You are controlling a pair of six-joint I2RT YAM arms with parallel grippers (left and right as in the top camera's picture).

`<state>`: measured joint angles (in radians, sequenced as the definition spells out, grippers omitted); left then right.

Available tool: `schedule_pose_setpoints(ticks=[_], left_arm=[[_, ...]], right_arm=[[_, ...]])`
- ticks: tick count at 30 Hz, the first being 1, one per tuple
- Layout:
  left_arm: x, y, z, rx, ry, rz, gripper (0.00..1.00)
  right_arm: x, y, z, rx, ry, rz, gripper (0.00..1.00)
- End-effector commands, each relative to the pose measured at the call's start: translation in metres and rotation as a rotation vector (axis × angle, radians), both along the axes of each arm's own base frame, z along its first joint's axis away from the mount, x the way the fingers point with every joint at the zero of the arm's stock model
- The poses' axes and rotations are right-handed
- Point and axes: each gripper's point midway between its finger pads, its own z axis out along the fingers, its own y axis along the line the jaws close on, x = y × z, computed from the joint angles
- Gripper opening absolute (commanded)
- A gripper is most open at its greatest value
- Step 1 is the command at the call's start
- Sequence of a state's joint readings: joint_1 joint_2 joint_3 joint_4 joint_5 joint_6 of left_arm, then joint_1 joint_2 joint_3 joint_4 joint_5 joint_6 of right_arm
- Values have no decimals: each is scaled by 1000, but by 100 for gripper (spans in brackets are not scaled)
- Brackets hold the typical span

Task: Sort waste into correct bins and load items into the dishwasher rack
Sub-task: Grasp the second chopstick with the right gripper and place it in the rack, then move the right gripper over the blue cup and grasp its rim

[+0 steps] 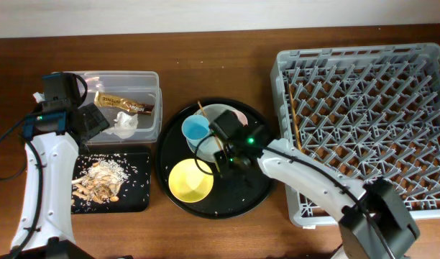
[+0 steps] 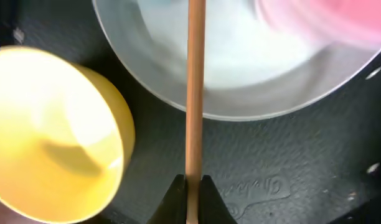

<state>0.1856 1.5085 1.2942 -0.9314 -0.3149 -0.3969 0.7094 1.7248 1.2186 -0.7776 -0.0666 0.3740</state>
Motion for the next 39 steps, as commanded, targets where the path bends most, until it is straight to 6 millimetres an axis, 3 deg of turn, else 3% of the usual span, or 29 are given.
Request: schedule_pose_setpoints(ticks=[1, 5, 9, 15, 19, 25, 28, 36, 39], left_arm=[[1, 2, 11, 15, -27, -3, 99], [1, 2, 11, 15, -27, -3, 99], [1, 2, 11, 15, -27, -3, 99], [1, 2, 11, 15, -27, -3, 99], [1, 2, 11, 15, -27, -3, 100], [1, 2, 11, 15, -27, -3, 99], [1, 2, 11, 15, -27, -3, 100], [1, 2, 11, 15, -27, -3, 99], [1, 2, 11, 15, -27, -3, 100]], right_arm=[[21, -6, 36, -19, -89, -38, 4], [37, -25, 68, -28, -83, -97, 4], [57, -65, 92, -56, -83, -147, 4], [61, -141, 84, -133, 11, -274, 4], [67, -169, 84, -135, 22, -353, 4], [64, -181, 77, -150, 47, -381, 4], [59, -195, 62, -231, 51, -394, 4], [57, -195, 57, -234, 59, -393, 5], [57, -195, 57, -234, 59, -392, 18]])
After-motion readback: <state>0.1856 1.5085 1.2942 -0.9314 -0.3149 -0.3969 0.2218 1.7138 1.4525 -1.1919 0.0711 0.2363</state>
